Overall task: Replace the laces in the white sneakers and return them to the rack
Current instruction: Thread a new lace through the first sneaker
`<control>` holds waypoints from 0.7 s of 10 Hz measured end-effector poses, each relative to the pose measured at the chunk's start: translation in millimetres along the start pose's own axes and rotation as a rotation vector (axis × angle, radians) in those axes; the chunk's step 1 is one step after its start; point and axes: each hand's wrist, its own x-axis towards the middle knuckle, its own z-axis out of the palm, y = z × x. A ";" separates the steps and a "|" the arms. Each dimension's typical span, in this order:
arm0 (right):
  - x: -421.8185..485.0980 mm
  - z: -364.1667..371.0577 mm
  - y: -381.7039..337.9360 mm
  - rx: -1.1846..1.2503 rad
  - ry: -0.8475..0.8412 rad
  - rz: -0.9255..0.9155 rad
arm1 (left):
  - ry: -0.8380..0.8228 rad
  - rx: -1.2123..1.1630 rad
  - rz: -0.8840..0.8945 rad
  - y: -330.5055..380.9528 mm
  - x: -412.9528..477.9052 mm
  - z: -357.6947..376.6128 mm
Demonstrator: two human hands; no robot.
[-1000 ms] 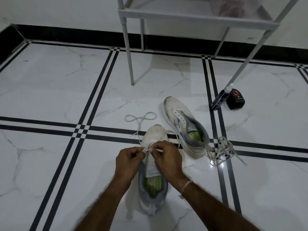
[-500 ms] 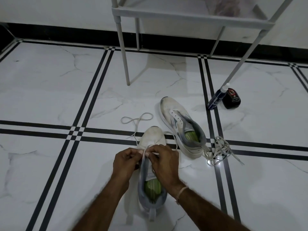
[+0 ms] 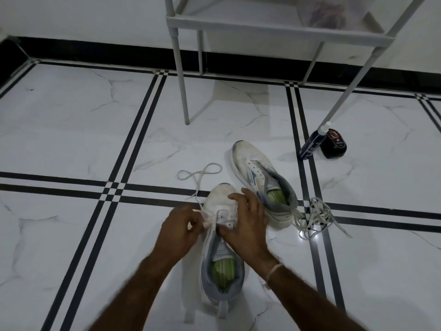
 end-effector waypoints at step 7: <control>6.6 -2.2 22.4 0.277 -0.114 0.169 | 0.546 -1.607 -0.879 -2.5 0.2 -38.2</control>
